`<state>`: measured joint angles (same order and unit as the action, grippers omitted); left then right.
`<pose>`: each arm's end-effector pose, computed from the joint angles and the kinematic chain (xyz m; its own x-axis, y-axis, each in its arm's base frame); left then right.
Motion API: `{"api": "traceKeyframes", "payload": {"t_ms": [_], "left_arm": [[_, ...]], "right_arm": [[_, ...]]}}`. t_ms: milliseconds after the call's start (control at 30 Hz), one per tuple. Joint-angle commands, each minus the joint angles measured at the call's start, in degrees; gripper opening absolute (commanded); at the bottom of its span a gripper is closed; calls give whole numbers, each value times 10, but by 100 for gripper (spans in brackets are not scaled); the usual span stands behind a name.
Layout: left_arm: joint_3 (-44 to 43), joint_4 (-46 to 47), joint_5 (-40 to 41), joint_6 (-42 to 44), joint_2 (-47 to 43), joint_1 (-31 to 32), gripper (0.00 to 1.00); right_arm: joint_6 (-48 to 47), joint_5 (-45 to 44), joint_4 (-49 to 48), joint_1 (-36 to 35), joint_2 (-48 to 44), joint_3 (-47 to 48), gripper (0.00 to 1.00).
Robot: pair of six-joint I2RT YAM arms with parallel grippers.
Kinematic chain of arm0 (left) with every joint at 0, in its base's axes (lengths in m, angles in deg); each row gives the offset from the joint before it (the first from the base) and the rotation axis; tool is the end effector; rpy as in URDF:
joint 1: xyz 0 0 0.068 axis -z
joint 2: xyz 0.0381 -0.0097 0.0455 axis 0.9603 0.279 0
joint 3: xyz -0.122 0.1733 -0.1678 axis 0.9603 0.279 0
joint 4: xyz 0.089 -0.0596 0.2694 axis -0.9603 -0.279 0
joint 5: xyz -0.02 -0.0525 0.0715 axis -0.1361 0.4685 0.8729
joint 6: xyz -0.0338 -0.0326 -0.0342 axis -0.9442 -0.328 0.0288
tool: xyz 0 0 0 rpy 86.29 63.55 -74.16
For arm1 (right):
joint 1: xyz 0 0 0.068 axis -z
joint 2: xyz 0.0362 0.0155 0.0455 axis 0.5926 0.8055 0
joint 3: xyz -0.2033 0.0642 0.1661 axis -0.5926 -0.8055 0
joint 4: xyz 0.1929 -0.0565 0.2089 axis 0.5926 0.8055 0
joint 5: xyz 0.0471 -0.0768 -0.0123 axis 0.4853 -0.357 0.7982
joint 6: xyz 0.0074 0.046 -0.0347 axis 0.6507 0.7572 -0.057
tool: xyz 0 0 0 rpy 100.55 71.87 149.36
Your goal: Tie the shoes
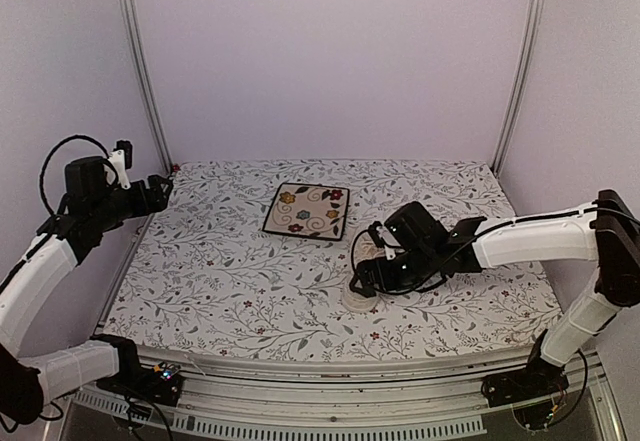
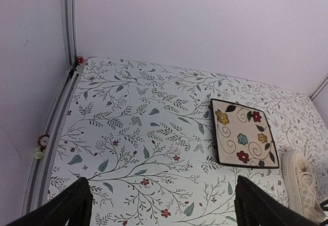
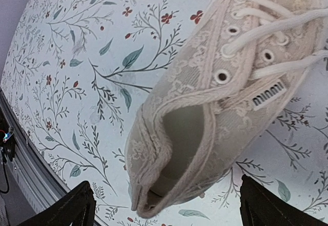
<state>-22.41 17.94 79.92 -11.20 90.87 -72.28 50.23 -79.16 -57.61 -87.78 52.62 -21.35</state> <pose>0.2432 -0.0113 0.2971 -0.3853 -0.2294 -0.8938 0.0432 0.9631 -0.2658 0.2158 0.2771 0.1581 -0.8491 -0.2390 -0.4710 -0.4373 0.8182 0.3732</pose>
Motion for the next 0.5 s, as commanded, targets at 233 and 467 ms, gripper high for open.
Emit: {"api": "traceKeyframes", "payload": {"t_ms": [233, 467], "left_arm": [[1, 81, 39, -140, 94, 200, 92], [-35, 203, 12, -215, 241, 383, 92]], "right_arm": [[12, -80, 75, 178, -116, -1, 88], [-7, -103, 60, 282, -40, 41, 74]]}}
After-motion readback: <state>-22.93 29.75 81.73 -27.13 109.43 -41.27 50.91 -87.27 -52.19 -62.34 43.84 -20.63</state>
